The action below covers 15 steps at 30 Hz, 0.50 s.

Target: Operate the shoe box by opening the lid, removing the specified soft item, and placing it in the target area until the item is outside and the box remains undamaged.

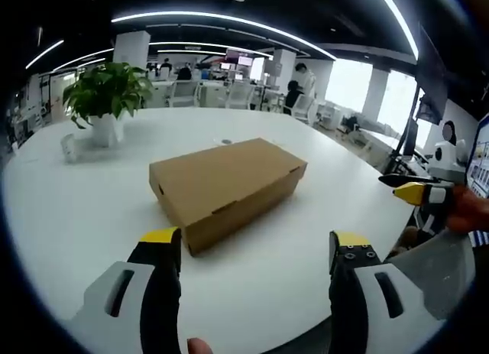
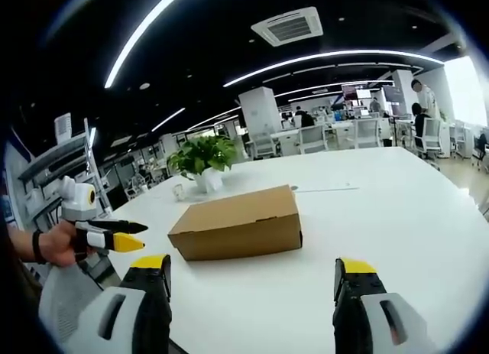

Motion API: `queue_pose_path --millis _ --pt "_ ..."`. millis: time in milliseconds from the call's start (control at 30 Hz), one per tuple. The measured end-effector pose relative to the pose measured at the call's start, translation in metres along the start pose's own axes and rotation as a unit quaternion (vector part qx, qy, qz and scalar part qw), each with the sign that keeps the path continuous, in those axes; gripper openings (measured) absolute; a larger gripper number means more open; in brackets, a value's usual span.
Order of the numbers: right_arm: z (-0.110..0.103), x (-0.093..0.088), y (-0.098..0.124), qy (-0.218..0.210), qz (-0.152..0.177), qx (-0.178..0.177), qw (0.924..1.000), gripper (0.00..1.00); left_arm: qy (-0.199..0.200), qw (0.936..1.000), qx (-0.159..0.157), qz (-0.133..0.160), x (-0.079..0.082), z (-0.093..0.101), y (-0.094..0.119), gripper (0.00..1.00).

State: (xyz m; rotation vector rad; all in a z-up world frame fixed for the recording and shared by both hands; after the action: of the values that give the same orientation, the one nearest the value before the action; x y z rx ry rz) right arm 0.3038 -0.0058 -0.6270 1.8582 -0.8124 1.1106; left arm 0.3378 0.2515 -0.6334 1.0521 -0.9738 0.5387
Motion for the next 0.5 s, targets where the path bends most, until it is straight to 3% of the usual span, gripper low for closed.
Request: queue_pose_path --millis 500 --pt "0.010 0.000 0.010 -0.016 0.012 -0.025 0.9995 0.87 0.015 0.9999 -0.004 -0.002 -0.003 -0.001 0.001 0.80"
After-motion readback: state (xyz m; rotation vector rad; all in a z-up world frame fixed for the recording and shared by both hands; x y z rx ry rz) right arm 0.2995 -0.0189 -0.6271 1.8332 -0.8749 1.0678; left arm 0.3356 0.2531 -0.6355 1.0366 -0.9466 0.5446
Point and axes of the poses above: the point that each gripper's makers call its tool centre point, and the gripper's own axes: y roughly backward along the fingers, z roughly to its right, x roughly out of its top, the point moved 3 cm from there along y, roughly backward along the fingers, and after that the axes turned 4 degrees about x, right-handed, at the moved point
